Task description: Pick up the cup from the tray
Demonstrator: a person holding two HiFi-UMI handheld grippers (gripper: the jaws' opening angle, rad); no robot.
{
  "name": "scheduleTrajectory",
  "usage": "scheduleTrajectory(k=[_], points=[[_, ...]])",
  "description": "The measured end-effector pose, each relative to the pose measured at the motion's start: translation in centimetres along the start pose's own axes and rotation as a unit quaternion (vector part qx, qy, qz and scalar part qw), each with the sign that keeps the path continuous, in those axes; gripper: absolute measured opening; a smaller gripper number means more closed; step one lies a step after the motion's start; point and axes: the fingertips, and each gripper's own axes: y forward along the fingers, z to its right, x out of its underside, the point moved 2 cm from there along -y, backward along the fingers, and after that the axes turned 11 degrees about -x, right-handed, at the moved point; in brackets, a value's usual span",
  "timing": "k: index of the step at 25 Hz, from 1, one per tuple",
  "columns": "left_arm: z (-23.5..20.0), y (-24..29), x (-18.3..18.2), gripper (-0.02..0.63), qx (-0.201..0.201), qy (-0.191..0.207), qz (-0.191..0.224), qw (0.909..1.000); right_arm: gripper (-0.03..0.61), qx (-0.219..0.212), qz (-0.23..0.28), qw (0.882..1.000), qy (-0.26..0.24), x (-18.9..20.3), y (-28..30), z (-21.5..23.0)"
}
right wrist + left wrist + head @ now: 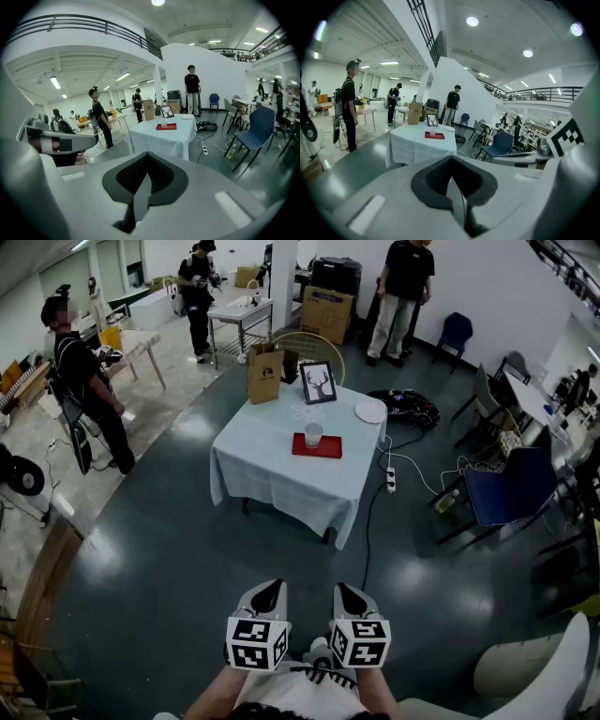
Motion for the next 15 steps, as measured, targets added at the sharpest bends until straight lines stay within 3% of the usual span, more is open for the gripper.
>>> scheduleTrajectory(k=[7,11,15], points=[[-1.4,-0.1,-0.1,0.002,-0.008,-0.007,-0.004,0.9999,0.021,0.013,-0.001,1.0,-0.002,0.1,0.1,-0.5],[-2.1,0.1,-0.1,0.001,-0.007,-0.006,-0.005,0.9999,0.021,0.039,0.018,0.999,0.025,0.0,0.2,-0.1],[-2.7,0.2,-0.2,0.002,-0.001,-0.009,-0.005,0.9999,0.023,0.036,0.041,0.997,0.049,-0.4,0.2,0.0]])
